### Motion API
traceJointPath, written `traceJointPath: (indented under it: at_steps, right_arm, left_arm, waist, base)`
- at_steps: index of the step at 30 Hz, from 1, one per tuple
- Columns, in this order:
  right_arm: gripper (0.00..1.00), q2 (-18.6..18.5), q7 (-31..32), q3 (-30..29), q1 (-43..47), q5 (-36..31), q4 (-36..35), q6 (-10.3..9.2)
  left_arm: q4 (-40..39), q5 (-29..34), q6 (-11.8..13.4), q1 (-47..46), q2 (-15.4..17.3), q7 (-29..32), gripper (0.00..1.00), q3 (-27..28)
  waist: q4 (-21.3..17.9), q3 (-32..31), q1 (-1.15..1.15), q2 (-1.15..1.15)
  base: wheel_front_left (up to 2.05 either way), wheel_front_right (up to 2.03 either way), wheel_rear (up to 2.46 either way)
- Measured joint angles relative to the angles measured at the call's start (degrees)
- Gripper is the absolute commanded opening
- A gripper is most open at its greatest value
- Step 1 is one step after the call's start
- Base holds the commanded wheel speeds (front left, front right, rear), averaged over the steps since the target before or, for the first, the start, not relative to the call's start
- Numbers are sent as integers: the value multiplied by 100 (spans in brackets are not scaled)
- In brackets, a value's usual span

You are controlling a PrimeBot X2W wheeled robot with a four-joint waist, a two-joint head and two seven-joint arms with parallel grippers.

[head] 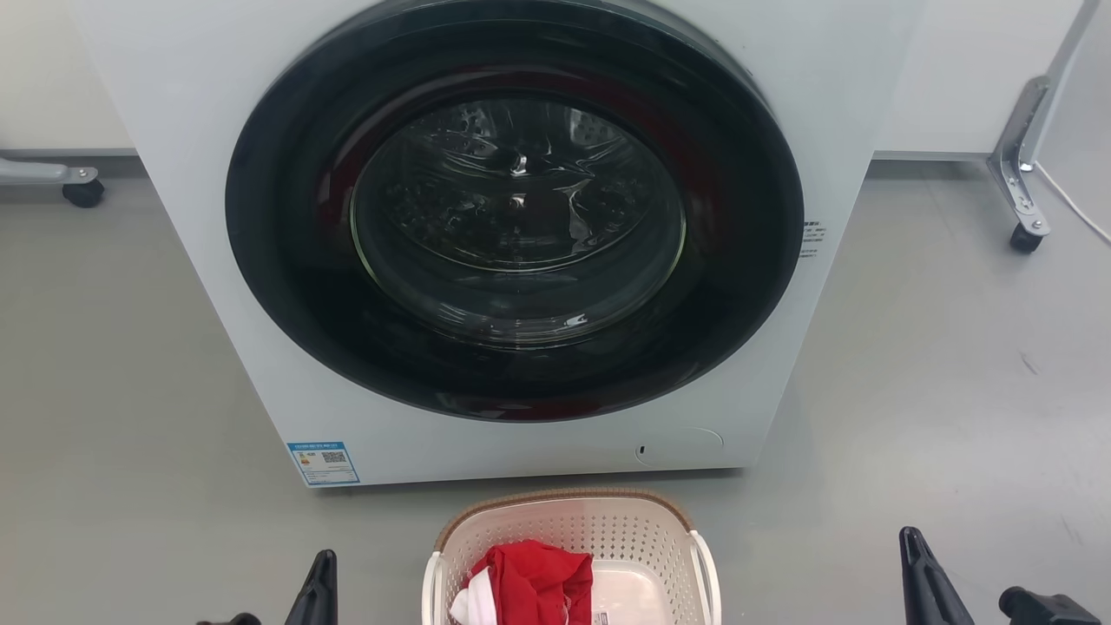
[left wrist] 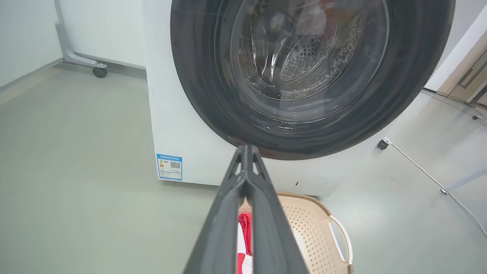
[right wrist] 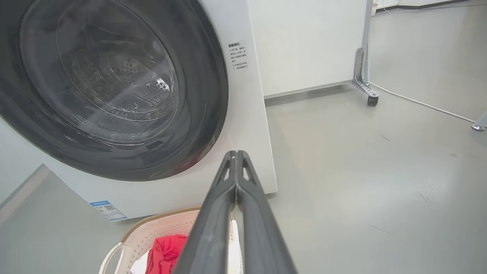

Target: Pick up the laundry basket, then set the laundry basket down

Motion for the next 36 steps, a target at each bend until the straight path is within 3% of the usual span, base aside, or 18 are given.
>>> traceJointPath:
  at_steps: [36]
  right_arm:
    - [0, 334, 803, -850, -467, 2775, 367, 522]
  left_arm:
    - [482, -2653, -528, -459, -258, 642, 0, 765]
  waist:
    - [-69, 62, 0, 0]
  base:
    - [0, 0, 0]
